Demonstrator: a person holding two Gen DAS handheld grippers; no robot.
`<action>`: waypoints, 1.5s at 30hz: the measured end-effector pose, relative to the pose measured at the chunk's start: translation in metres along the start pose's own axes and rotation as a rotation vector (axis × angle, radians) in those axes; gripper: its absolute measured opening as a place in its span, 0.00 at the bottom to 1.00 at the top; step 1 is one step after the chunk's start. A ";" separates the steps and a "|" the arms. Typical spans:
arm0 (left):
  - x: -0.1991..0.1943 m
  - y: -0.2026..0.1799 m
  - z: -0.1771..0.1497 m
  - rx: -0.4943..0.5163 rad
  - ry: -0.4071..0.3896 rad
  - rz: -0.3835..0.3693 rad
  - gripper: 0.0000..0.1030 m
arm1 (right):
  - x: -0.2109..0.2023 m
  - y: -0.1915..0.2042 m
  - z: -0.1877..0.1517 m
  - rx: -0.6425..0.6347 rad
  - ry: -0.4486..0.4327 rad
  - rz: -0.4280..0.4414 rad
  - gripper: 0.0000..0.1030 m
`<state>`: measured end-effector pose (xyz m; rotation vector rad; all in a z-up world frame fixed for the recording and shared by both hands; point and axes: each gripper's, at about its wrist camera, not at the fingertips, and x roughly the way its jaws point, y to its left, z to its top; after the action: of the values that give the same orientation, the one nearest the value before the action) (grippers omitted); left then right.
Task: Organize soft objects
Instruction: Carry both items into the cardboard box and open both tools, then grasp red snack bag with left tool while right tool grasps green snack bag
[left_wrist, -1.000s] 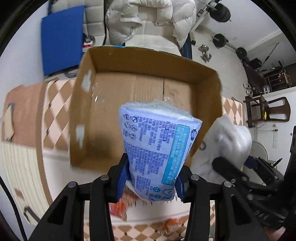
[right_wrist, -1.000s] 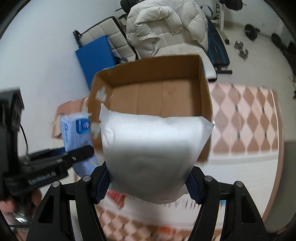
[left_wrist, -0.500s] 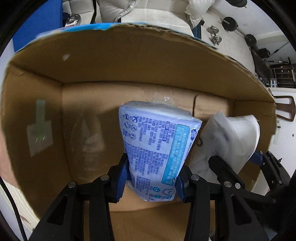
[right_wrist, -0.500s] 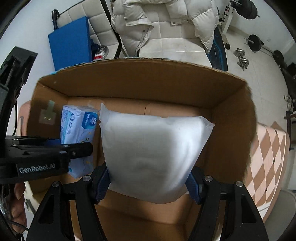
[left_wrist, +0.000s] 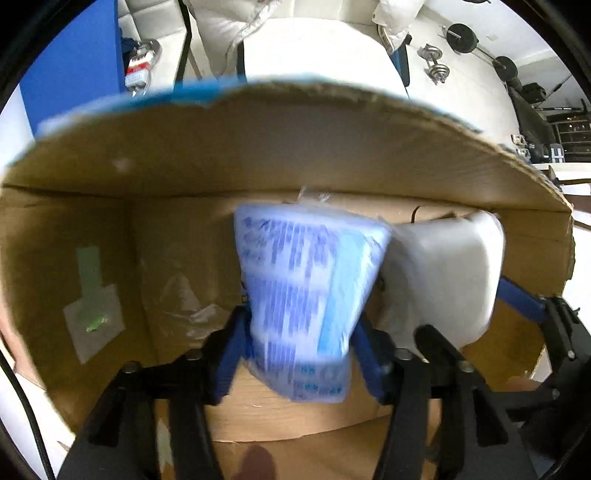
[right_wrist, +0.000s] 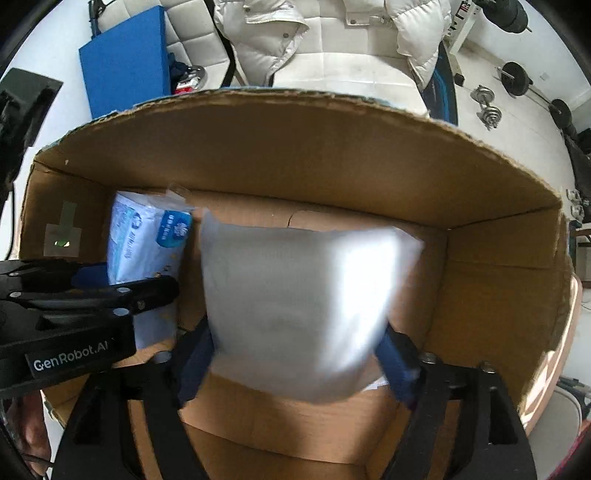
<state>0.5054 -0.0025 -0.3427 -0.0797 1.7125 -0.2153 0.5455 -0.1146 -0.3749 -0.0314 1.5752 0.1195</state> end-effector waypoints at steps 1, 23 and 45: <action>-0.004 0.001 -0.002 -0.001 -0.016 0.005 0.76 | -0.002 -0.001 0.000 0.004 -0.003 -0.007 0.96; -0.148 0.004 -0.140 0.062 -0.409 0.182 0.99 | -0.134 0.021 -0.110 0.042 -0.284 -0.076 1.00; 0.090 0.010 -0.254 0.221 0.068 0.267 0.55 | -0.030 0.022 -0.263 0.152 0.016 0.033 0.81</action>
<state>0.2421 0.0157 -0.3974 0.3206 1.7360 -0.2082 0.2822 -0.1196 -0.3427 0.1135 1.5972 0.0251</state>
